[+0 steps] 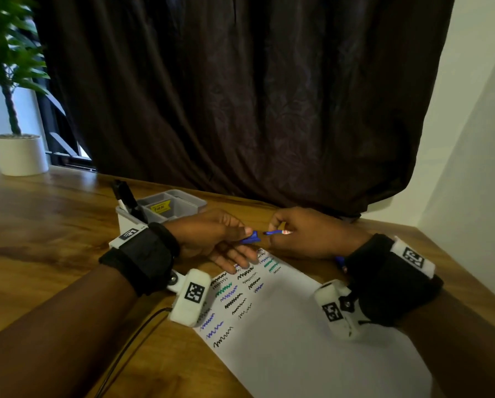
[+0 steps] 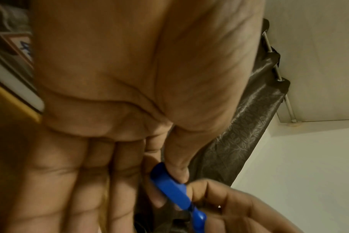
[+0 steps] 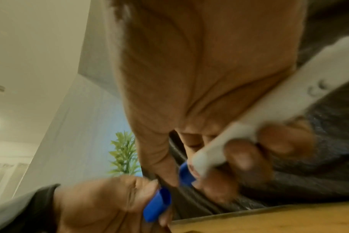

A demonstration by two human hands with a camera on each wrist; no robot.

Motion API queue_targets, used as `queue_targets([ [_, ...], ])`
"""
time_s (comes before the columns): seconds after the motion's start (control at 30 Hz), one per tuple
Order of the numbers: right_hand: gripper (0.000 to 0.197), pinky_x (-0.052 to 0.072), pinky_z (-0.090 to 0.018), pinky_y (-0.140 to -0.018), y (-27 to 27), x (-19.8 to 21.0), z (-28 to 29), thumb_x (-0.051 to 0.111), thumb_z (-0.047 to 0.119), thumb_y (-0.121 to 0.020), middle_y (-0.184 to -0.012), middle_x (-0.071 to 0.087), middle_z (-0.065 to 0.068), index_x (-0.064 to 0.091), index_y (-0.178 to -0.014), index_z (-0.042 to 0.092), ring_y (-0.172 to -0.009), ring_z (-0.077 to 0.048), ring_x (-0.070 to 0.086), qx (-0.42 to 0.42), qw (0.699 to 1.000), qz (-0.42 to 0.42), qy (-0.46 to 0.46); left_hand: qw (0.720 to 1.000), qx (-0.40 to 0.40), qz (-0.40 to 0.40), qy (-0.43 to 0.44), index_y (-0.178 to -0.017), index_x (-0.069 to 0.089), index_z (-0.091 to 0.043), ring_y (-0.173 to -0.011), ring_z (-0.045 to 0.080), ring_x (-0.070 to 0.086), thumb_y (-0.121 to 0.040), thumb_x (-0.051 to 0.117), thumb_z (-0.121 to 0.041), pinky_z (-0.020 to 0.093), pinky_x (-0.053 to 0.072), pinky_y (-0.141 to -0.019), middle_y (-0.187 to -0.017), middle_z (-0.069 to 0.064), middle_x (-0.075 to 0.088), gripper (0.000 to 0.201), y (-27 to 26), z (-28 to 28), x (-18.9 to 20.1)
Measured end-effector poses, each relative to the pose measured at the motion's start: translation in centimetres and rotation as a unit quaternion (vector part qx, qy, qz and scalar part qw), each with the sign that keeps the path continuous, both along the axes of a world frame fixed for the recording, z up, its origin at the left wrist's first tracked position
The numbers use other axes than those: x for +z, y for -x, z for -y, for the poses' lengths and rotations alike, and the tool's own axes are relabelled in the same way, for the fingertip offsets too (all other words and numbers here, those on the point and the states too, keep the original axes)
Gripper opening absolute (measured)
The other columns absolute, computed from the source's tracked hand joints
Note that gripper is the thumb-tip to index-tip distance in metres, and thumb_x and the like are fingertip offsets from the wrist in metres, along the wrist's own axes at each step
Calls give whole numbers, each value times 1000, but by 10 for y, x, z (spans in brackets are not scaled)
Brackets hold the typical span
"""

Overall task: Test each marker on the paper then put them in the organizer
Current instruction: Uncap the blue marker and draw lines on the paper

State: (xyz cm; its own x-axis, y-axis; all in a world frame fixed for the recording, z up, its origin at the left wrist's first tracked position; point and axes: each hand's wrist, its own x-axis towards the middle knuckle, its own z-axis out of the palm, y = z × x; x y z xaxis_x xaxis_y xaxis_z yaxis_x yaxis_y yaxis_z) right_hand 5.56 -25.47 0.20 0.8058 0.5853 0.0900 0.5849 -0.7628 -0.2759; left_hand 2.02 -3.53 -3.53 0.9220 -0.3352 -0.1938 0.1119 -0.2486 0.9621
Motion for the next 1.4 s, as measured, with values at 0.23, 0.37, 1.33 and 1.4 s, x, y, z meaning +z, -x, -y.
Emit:
queue_targets([
  [0.23, 19, 56, -28, -51, -6, 12, 23, 54, 5, -102, -92, 71, -16, 59, -118, 14, -58, -17, 63, 43, 944, -265, -194, 997, 43, -64, -16, -113, 65, -7, -102, 29, 69, -103, 48, -34, 44, 57, -91, -115, 19, 74, 33, 0, 0, -1],
  [0.37, 21, 58, -27, -51, 0, 8, 27, 48, 6, -102, -92, 71, -17, 68, -110, 7, -58, -16, 64, 3, 826, -377, -419, 996, 46, -72, -18, -115, 63, -7, -102, 28, 69, -103, 48, -34, 43, 57, -92, -115, 18, 74, 34, 0, -2, -2],
  [1.33, 14, 62, -31, -85, 24, -36, 24, 79, 6, -84, -91, 80, -14, 76, -97, -1, -89, -19, 77, 38, 936, -244, -252, 995, 59, -74, -36, -116, 63, -5, -104, 29, 68, -103, 47, -34, 44, 55, -93, -113, 17, 74, 35, -1, 1, -1],
  [1.4, 15, 62, -31, -86, 26, -35, 23, 80, 5, -83, -90, 80, -15, 76, -96, -1, -90, -22, 77, 51, 935, -241, -254, 995, 59, -75, -37, -116, 63, -5, -104, 29, 68, -104, 47, -34, 44, 55, -93, -112, 17, 75, 35, -1, 1, -1],
])
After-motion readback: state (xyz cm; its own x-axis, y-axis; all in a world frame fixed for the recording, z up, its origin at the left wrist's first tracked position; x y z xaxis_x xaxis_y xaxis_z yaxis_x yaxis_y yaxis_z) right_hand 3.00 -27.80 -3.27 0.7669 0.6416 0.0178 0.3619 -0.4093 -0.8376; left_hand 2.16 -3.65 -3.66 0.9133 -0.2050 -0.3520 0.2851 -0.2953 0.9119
